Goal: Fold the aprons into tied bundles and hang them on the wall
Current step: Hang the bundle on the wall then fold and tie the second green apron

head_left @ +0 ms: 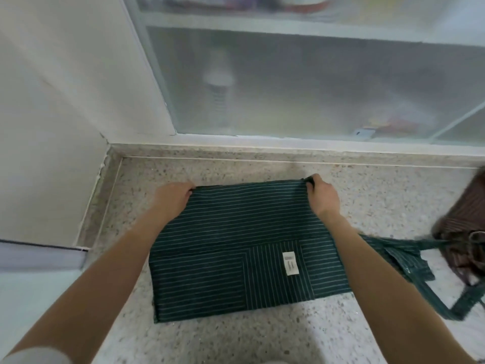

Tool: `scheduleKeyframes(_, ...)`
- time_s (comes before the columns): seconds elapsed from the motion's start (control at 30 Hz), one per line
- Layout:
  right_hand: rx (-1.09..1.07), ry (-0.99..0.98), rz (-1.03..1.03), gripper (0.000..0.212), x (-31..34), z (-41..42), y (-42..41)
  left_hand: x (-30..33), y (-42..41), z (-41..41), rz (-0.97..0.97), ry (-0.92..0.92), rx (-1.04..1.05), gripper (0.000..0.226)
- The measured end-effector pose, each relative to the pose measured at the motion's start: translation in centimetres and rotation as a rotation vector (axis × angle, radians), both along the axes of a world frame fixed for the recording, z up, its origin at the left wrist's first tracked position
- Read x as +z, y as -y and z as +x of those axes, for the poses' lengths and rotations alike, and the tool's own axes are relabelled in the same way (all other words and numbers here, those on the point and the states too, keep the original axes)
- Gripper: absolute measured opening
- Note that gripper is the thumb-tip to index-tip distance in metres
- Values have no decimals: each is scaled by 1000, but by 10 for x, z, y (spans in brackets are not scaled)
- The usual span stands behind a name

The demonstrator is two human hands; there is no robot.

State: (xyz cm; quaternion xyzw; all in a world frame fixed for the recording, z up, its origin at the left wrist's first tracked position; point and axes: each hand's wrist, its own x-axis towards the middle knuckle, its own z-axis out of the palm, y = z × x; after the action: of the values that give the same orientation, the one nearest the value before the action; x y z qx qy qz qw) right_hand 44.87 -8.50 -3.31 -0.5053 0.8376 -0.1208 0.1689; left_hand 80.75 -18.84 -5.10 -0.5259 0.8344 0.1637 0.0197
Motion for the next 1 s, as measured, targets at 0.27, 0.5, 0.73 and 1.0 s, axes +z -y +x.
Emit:
scheduleKeyframes(0.27,-28,-99,181,29,-36,-8,27,-32,8,1,-84,69,5,24)
scheduleKeyframes(0.5,-148,-188,289,22,-49,-19,38,-39,18,-5,-174,77,49,19)
scheduleKeyframes(0.73,-88,-135,68,26,-49,-14,25,-44,12,-22,-282,39,107,17)
scheduleKeyframes(1.0,-301,-246,64,50,-50,2,-70,-28,-68,-133,53,-184,-272,58)
